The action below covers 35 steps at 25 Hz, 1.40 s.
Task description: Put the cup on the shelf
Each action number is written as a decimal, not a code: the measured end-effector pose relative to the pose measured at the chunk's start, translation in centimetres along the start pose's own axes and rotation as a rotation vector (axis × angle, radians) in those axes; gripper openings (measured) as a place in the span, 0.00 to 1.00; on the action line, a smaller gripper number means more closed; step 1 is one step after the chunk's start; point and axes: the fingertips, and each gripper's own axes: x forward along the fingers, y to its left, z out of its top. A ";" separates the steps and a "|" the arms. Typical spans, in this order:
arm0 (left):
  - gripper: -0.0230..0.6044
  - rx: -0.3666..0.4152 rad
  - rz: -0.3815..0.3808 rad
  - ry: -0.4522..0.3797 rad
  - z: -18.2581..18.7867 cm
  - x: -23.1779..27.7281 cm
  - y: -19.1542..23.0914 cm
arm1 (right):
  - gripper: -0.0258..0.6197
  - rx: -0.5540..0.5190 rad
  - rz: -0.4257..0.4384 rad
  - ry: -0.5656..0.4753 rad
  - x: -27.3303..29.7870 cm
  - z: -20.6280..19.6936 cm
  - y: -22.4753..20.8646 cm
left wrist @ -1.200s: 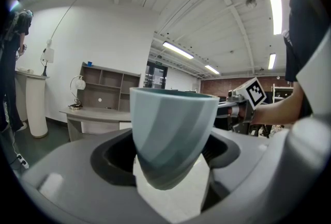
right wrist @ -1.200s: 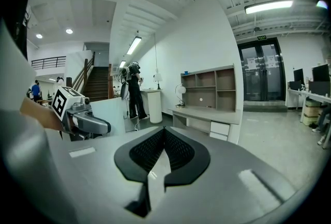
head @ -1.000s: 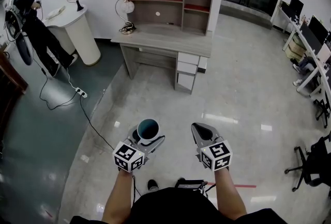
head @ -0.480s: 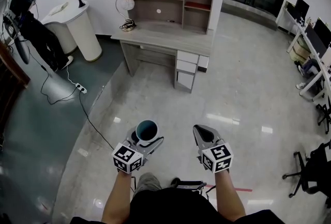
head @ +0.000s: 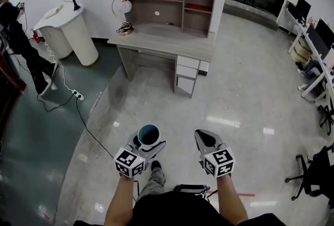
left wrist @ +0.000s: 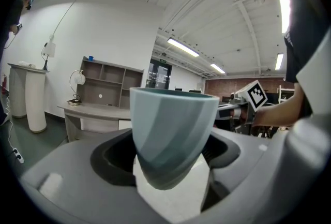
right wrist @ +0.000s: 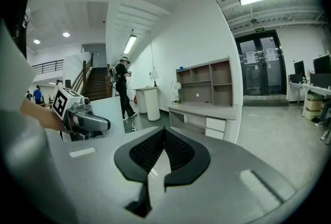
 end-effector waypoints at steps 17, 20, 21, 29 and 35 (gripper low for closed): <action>0.62 0.025 -0.078 -0.012 4.9 4.9 16.3 | 0.06 -0.033 -0.062 -0.011 16.0 6.9 -0.9; 0.62 0.036 -0.086 -0.012 5.6 5.5 18.6 | 0.06 -0.045 -0.069 -0.015 18.1 7.9 -0.8; 0.62 0.039 -0.087 -0.012 5.9 5.7 19.2 | 0.06 -0.050 -0.070 -0.015 18.6 8.2 -0.8; 0.62 0.043 -0.088 -0.018 7.0 7.7 22.8 | 0.06 -0.064 -0.064 -0.004 22.6 9.1 -1.7; 0.62 0.035 -0.072 -0.009 7.0 10.0 25.5 | 0.06 -0.060 -0.041 0.002 26.4 9.3 -3.6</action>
